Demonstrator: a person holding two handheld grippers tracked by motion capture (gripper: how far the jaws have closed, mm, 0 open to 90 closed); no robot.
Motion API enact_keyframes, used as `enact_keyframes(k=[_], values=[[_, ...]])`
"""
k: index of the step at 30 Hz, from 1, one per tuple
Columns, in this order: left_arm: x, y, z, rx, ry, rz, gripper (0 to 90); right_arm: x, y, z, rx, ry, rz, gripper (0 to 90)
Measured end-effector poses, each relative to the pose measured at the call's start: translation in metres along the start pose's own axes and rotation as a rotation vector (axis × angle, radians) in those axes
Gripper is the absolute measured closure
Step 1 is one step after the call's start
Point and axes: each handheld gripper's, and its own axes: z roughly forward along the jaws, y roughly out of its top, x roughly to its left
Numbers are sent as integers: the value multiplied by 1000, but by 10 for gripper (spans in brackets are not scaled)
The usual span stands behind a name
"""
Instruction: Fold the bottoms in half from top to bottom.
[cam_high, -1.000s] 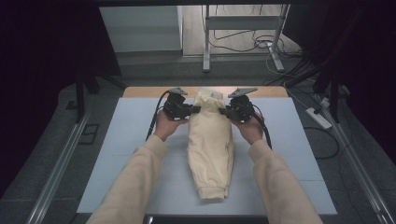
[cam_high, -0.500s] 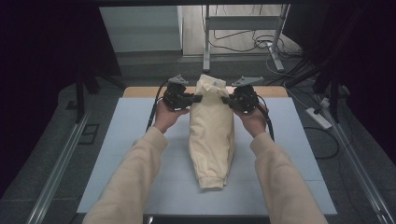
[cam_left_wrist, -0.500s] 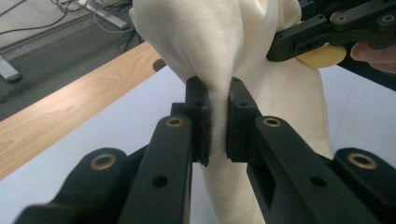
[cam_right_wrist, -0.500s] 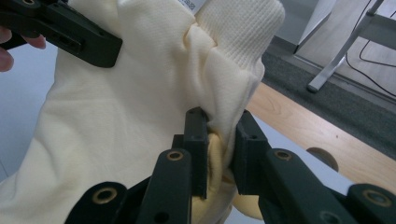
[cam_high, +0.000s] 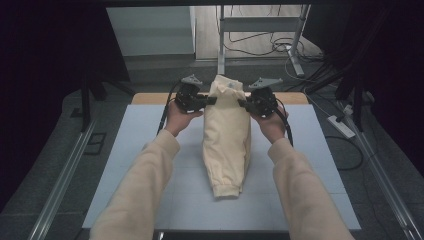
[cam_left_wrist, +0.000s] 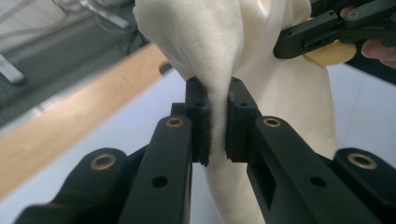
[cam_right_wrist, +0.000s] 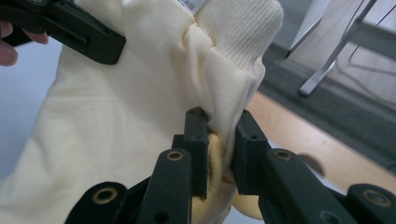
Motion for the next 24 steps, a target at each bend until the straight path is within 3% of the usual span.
enact_keyframes(k=[3, 8, 12, 20, 24], values=[[0, 0, 1, 8, 0, 1, 817, 1, 5, -2, -9, -17, -10, 775], [-1, -14, 10, 47, -15, -12, 817, 2, -13, 8, 11, -2, 21, 775], [0, -15, 13, 53, -6, -15, 818, 2, -20, 13, 20, 4, 35, 775], [3, 15, 0, 13, 22, 22, 822, -8, 4, 2, -31, -25, 9, 776], [0, 19, -5, 6, 25, 31, 822, -8, 9, -4, -57, -35, 4, 776]])
